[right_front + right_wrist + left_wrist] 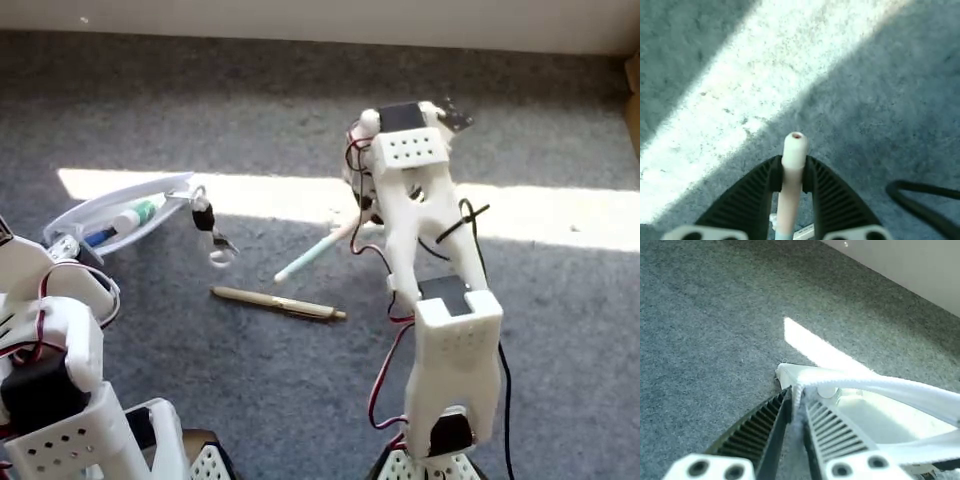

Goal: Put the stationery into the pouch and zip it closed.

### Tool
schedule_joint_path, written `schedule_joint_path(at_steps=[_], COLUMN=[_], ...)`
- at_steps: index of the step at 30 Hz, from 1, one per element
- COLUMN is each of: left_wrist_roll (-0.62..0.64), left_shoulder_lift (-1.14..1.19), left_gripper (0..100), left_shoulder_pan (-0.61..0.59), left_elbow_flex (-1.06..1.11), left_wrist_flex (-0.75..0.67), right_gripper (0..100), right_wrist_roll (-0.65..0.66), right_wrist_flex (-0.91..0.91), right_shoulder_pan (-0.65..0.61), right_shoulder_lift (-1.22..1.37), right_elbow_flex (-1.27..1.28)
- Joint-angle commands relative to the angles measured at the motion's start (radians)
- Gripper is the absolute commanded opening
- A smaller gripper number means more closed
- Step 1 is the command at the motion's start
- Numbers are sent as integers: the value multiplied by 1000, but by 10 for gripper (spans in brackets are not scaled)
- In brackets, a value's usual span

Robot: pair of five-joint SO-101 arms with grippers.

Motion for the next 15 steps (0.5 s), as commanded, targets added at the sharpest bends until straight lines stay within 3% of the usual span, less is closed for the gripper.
schedule_joint_path(at_steps=[1, 15], left_wrist_roll=[9, -25], left_shoulder_lift=[-16, -16], left_gripper=[7, 7], left_shoulder_pan=[-1, 58], left_elbow_flex=[-5, -5], left_wrist_flex=[-29, -28], right_gripper=[5, 5], right_wrist_roll=[49, 152], right_wrist_flex=[15, 77], right_shoulder_pan=[8, 7], right_shoulder_lift=[-127, -262], right_elbow_flex=[-45, -39])
